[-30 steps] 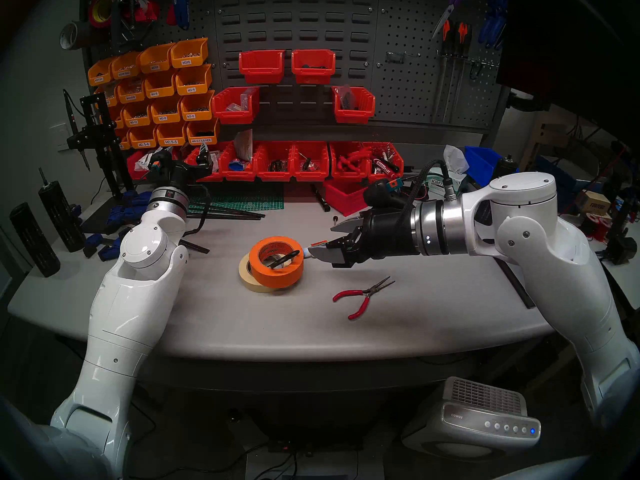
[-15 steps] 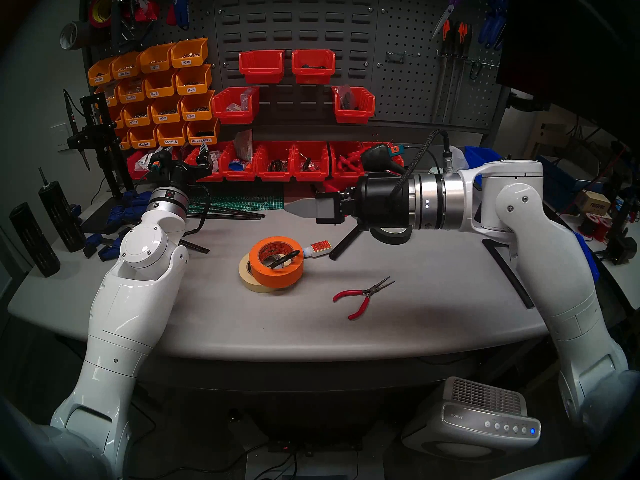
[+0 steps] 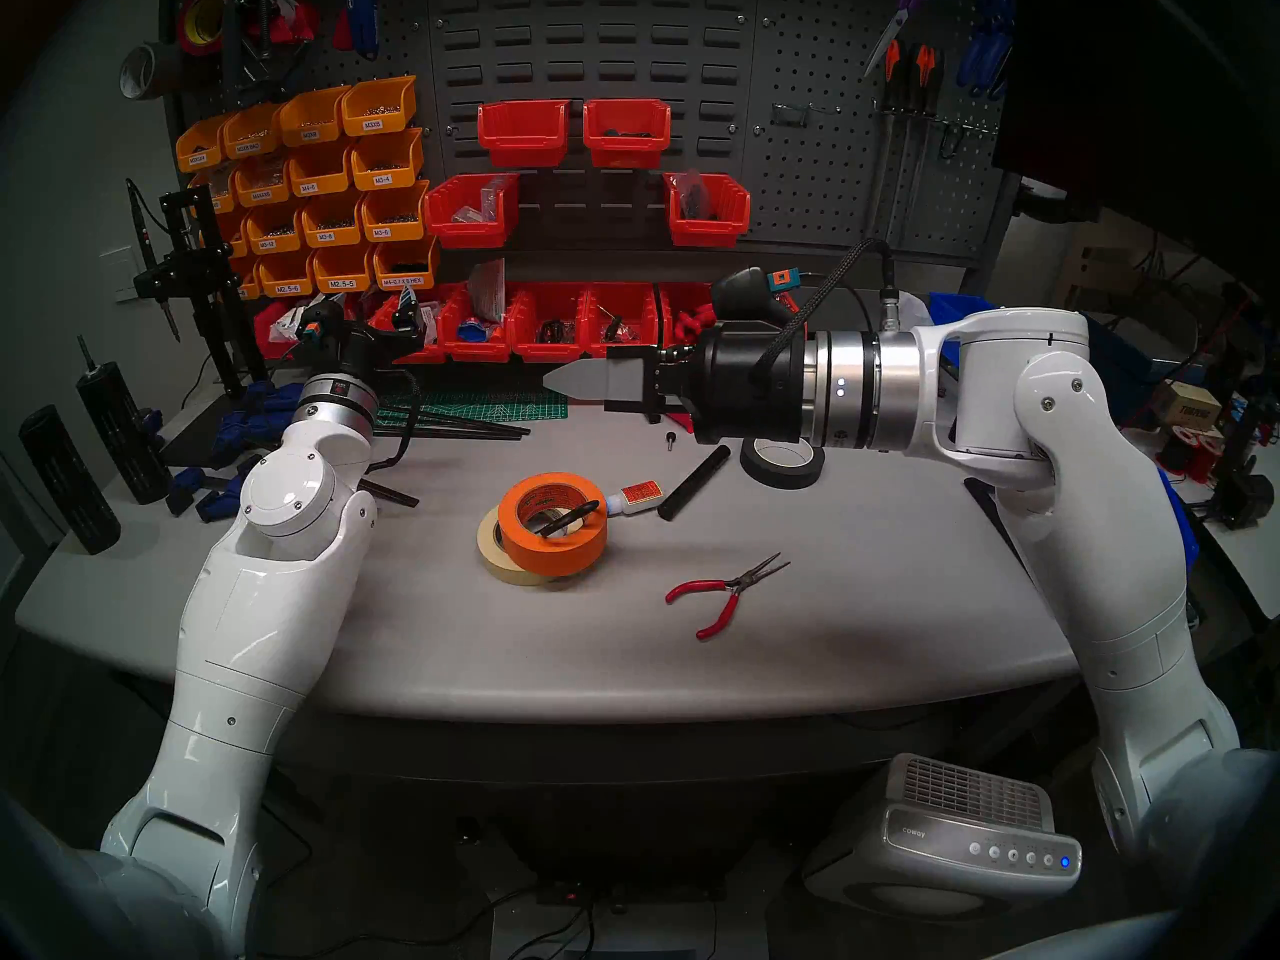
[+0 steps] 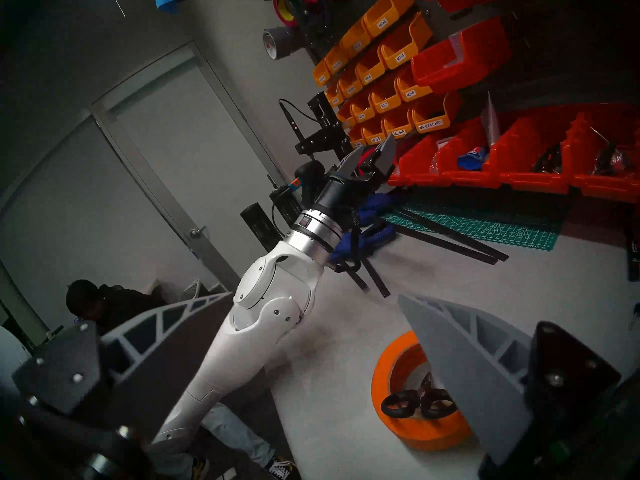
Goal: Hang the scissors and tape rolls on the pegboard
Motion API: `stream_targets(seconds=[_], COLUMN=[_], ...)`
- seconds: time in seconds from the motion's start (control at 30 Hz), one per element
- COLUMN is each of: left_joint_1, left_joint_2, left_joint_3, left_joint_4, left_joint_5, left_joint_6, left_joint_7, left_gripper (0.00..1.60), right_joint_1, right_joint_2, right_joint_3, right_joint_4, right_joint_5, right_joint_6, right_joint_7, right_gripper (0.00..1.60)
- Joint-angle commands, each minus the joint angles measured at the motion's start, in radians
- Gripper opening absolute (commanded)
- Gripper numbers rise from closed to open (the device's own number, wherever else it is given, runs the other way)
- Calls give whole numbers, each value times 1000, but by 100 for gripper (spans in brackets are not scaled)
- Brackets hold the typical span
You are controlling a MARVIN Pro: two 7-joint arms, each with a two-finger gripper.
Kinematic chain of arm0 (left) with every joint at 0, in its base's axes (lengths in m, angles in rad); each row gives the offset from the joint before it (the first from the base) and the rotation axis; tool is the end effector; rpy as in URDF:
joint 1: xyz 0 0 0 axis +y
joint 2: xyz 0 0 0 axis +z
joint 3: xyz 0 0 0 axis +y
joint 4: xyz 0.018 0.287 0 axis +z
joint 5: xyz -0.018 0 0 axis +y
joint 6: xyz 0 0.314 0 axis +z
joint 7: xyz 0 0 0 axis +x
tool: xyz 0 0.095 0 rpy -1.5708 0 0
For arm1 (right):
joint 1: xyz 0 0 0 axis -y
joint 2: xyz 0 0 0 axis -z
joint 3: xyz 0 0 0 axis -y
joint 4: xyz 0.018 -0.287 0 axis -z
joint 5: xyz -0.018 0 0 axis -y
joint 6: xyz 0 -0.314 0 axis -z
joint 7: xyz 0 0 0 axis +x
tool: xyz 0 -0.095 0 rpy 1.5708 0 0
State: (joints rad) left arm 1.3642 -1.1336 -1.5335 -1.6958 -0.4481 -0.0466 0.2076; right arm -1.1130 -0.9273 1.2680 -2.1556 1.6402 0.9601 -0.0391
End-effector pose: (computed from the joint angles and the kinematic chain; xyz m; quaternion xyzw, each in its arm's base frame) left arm 0.4636 0.1129 -0.1407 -0.5729 -0.0561 -0.8173 0.0262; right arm 0.3458 0.0808 -0.0327 -0.7142 -0.2729 -0.4072 0.4997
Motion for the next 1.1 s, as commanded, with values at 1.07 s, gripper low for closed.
stream_targets(seconds=[1.07], left_joint_1=[54], left_joint_2=[202], left_joint_3=[-157], left_joint_4=[-5], left_joint_5=[-140], left_joint_6=[-103], left_joint_7=[-384], left_gripper=[160], right_joint_1=[15], right_joint_2=[-17], right_joint_3=[19], right_joint_4=[-70], right_joint_5=[198], right_joint_6=[-7], right_joint_7=[-260], right_gripper=[160])
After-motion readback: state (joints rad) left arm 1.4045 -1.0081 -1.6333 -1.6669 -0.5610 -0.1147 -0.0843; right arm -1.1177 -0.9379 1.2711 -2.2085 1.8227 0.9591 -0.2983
